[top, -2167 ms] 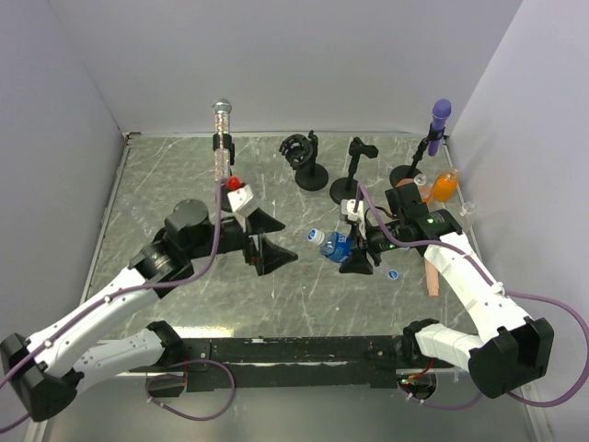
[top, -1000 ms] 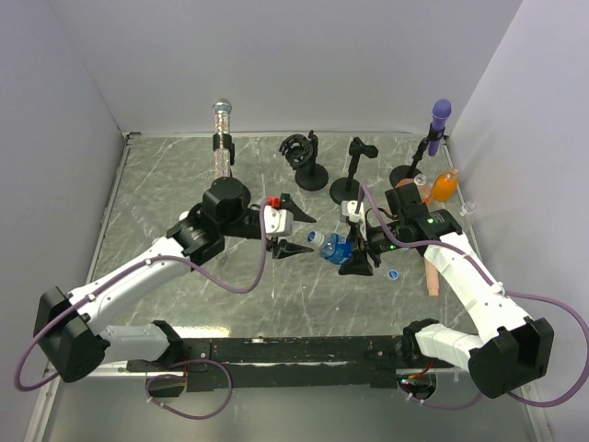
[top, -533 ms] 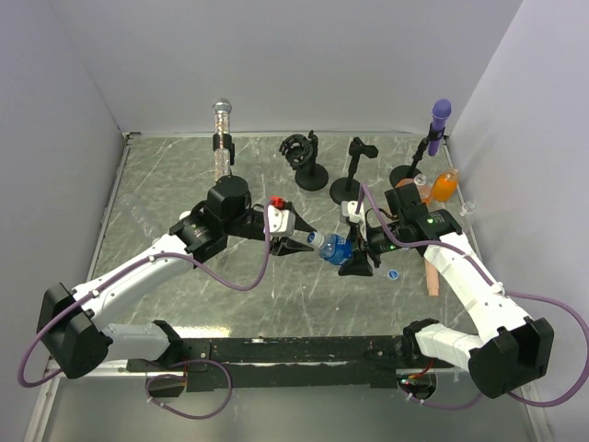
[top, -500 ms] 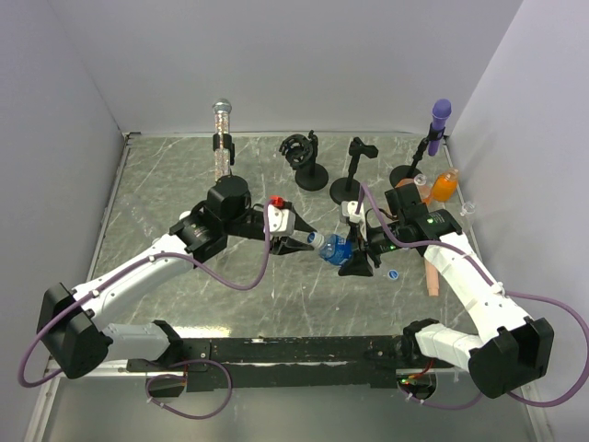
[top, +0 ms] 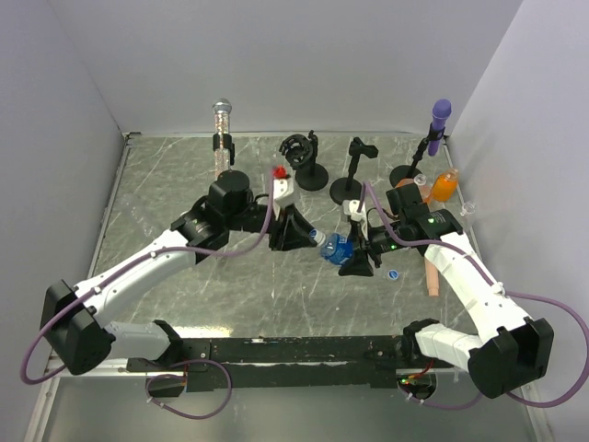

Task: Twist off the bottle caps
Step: Unscrew the bottle cap from the plastic bottle.

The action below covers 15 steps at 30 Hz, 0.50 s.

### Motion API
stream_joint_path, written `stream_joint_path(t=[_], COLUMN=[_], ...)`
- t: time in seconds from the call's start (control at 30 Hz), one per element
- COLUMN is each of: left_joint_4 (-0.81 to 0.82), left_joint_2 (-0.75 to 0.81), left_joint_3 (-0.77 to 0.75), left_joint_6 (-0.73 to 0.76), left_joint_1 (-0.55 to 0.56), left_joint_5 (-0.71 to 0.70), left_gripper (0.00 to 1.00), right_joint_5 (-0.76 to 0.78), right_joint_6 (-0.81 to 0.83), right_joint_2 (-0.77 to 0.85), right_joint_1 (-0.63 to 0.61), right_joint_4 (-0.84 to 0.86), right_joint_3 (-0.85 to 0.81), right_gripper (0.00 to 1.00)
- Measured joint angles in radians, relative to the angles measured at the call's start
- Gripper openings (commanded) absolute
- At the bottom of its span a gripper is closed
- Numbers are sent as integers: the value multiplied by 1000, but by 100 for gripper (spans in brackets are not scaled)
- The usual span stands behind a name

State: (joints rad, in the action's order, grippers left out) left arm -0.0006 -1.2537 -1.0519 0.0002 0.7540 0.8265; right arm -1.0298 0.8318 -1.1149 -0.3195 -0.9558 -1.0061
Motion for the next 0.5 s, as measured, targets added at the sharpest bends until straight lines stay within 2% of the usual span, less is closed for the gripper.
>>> stream_joint_path(t=[0.2, 0.33, 0.5], left_joint_4=[-201, -267, -320], left_joint_2=[-72, -78, -79], left_joint_3=[-136, -150, -169], left_joint_6=[-380, -608, -711], left_joint_1=[0, 0, 3], left_joint_5=[-108, -166, -219], left_gripper=[3, 5, 29], right_joint_5=[20, 26, 26], right_joint_6=[-11, -11, -7], right_joint_2=[-1, -11, -19], right_joint_1=[15, 14, 13], right_joint_4=[-1, -10, -8], right_joint_3=[0, 0, 0], right_gripper=[27, 26, 27])
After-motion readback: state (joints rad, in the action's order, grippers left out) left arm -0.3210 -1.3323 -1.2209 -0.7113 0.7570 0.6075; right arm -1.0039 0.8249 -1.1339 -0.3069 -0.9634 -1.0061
